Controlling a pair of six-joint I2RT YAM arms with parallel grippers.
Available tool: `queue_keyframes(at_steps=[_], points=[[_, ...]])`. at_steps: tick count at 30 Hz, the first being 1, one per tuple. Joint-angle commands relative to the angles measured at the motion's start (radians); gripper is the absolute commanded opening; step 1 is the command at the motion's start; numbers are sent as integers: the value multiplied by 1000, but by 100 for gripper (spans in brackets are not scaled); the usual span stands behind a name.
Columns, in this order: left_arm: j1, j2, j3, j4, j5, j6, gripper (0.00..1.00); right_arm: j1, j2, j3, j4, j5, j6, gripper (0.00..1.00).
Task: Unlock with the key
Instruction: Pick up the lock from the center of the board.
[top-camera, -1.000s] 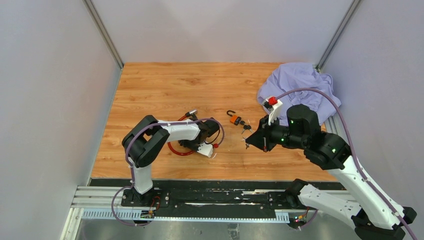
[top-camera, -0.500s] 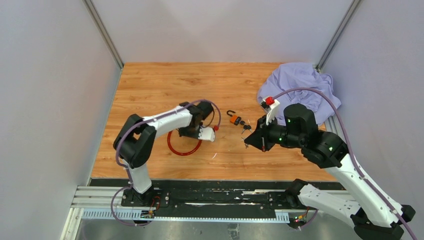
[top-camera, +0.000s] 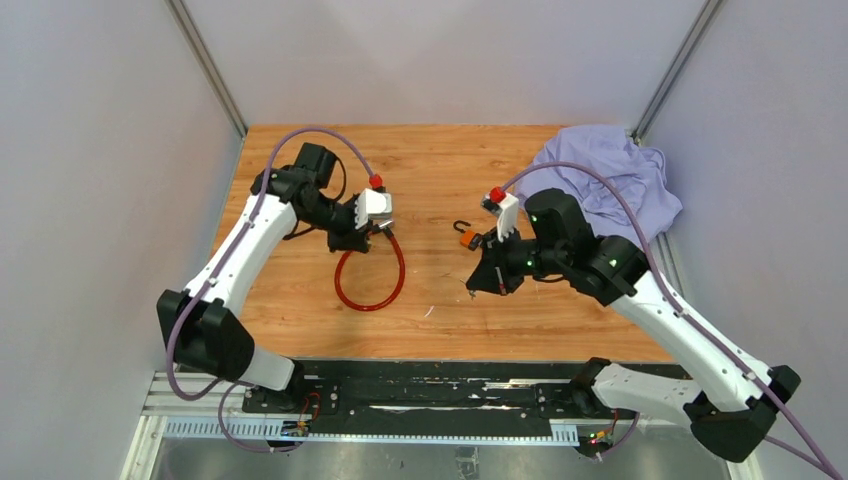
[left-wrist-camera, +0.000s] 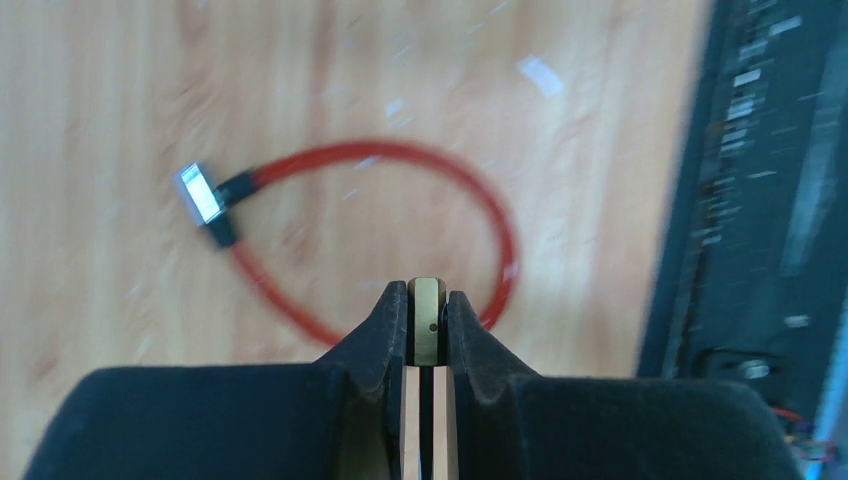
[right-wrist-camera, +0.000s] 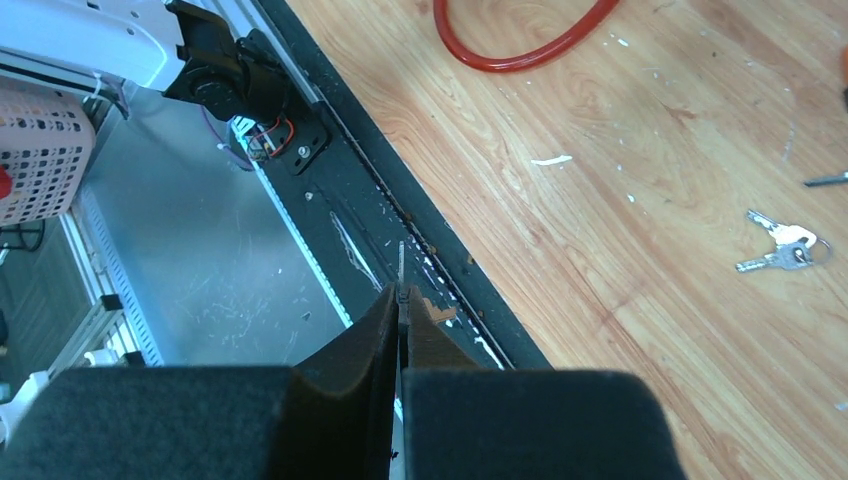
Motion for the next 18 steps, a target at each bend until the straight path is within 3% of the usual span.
queue_keyframes(at_steps=[1, 4, 12, 18], points=[[-6, -94, -83, -85, 434, 35, 0, 15, 63, 73, 40, -84, -32, 1], [-23, -119, -80, -86, 534, -8, 0, 40, 115, 97, 42, -112, -41, 1], [-169, -111, -49, -87, 642, -95, 0, 100, 216, 169, 41, -188, -78, 1], [-184, -83, -6, -88, 724, -147, 0, 118, 245, 224, -16, -199, -136, 1]])
